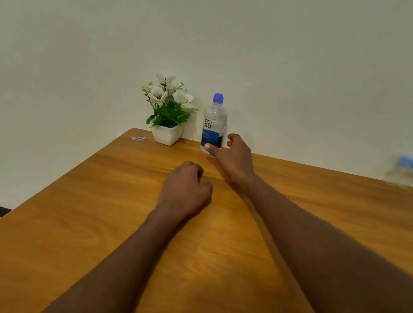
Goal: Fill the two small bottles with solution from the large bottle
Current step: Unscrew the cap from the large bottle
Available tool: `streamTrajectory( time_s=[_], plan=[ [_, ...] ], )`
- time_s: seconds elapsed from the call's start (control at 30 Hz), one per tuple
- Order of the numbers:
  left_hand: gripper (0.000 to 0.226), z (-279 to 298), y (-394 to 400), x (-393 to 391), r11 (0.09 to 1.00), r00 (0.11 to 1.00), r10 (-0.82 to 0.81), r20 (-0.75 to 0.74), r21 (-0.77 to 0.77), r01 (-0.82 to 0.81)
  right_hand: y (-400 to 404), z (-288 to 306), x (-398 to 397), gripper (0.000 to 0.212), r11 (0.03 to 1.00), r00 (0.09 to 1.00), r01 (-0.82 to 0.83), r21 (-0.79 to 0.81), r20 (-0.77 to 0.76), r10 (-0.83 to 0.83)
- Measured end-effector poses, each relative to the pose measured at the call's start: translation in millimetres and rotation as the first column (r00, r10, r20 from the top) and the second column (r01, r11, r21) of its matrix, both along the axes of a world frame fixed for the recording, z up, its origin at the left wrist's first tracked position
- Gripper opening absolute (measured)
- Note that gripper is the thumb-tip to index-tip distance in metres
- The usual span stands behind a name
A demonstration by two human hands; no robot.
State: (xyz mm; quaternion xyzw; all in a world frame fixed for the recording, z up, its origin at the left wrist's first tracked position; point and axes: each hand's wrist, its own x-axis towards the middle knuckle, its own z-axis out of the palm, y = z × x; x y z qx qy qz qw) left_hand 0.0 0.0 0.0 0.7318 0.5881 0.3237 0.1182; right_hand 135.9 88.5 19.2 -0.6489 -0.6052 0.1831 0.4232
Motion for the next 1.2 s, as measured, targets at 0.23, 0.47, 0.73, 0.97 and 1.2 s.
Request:
streamTrajectory(
  time_s=[0.23, 0.47, 0.73, 0.97, 1.2],
  plan=[
    [0.033, -4.2, 6.4, 1.1, 1.000, 1.000, 0.023, -0.008, 0.014, -0.023, 33.1, -1.5, -18.2, 0.078, 0.999, 0.999, 0.038, 0.004, -0.026, -0.038],
    [0.033, -3.6, 9.0, -0.3, 0.999, 0.999, 0.031, 0.022, 0.014, -0.031, 28.2, -4.3, -14.9, 0.073, 0.993, 0.996, 0.078, 0.087, -0.055, -0.074],
    [0.025, 8.9, -4.1, -1.0, 0.990, 0.912, 0.077, 0.402, 0.079, -0.118, -56.9, 0.4, 19.4, 0.077, 0.989, 0.991, 0.073, 0.132, -0.125, -0.056],
    [0.021, 14.4, -41.9, 17.9, 0.999, 0.857, 0.051, 0.513, -0.018, -0.048, -161.5, 4.0, 49.3, 0.082, 0.991, 0.991, 0.062, 0.116, -0.126, -0.048],
    [0.024, 15.9, -82.5, 41.7, 0.996, 0.738, 0.009, 0.675, -0.069, 0.052, -217.7, -4.9, 65.7, 0.081, 0.993, 0.993, 0.050, 0.105, -0.112, -0.039]
  ],
)
